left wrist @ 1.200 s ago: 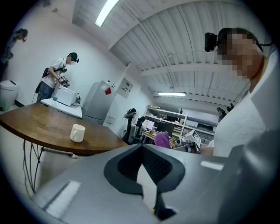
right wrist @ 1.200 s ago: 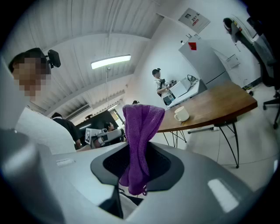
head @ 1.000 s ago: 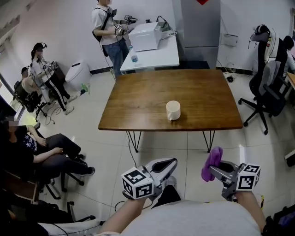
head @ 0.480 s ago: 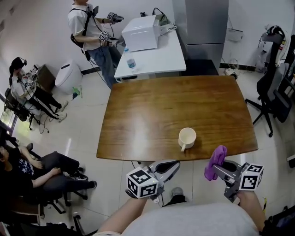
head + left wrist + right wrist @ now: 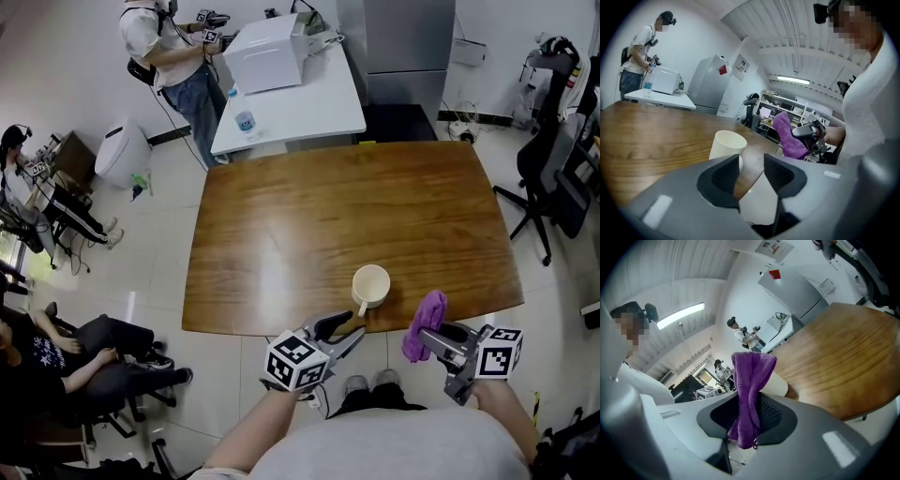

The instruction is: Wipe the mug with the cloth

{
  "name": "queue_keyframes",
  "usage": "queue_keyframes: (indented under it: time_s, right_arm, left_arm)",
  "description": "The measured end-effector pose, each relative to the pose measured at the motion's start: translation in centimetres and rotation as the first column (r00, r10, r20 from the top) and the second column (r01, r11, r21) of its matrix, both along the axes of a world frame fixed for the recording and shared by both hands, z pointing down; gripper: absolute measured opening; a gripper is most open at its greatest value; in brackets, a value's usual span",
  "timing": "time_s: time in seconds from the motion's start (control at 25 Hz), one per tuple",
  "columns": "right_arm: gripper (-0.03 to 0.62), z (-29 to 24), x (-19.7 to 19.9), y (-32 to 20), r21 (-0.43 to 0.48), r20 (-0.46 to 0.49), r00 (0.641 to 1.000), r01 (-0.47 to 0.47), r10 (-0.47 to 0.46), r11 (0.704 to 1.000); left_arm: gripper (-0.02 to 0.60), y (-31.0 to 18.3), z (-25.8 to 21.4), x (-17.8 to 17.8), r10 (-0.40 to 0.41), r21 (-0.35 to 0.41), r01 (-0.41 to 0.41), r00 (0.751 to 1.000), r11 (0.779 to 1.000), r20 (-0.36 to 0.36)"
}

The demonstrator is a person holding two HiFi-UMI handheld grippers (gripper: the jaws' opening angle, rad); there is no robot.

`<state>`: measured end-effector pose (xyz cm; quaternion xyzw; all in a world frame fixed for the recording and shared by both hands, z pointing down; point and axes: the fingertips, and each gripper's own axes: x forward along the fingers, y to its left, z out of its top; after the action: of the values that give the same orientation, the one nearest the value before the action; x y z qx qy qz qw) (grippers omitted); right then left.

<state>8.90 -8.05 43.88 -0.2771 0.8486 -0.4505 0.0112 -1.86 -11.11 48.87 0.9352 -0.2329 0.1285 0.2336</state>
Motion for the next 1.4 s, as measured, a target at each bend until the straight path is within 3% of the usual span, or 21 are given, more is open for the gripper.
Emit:
queue_keyframes:
  time_s: [0.04, 0.2, 0.32, 0.44, 0.52, 0.8, 1.16, 1.4]
  right_arm:
    - [0.107, 0.2, 0.0, -0.2, -0.002, 0.000, 1.000, 0.007, -0.007, 1.000]
    - [0.107, 1.1, -0.1, -1.2, -0.016, 0.006, 0.999, 0.038, -0.038, 0.999]
    - [0.107, 1.8, 0.1, -2.0, -0.022, 0.006, 0.999, 0.049, -0.049, 0.999]
    - [0.107, 2.8, -0.2, -2.7, -0.036, 0.019, 0.999, 0.050, -0.049, 0.998]
    - [0.107, 3.5, -0.7, -3.1, -0.048, 0.031, 0.998, 0.047, -0.046, 0.998]
    - [0.107, 5.2, -3.7, -4.3, -0.087, 0.099, 0.995, 0.040, -0.031, 0.995]
    - [0.107, 6.1, -3.9, -7.5, -0.124, 0.196, 0.975, -0.084, 0.107, 0.989]
    - [0.107, 8.8, -4.2, -8.0, -0.155, 0.160, 0.980, -0.091, 0.115, 0.984]
  left_arm:
    - [0.163, -0.3, 0.8, 0.4, -0.005, -0.010, 0.005, 1.000, 1.000, 0.005]
    - [0.169, -1.6, 3.4, 1.8, -0.018, -0.036, 0.019, 0.999, 0.999, 0.032]
    - [0.164, -2.5, 4.2, 2.1, -0.060, -0.072, 0.059, 0.998, 0.996, -0.021]
    - [0.070, -2.9, 4.5, 1.5, -0.096, -0.073, 0.095, 0.995, 0.993, -0.019]
    - [0.052, -2.9, 4.6, 1.3, -0.096, -0.067, 0.096, 0.995, 0.993, -0.005]
    - [0.044, -2.8, 4.5, 1.6, -0.062, -0.054, 0.064, 0.998, 0.996, 0.034]
    - [0.043, -2.6, 4.6, 2.1, -0.008, -0.060, 0.011, 0.999, 0.998, 0.042]
    - [0.038, -2.2, 5.0, 2.6, 0.080, -0.039, -0.078, 0.994, 0.996, 0.079]
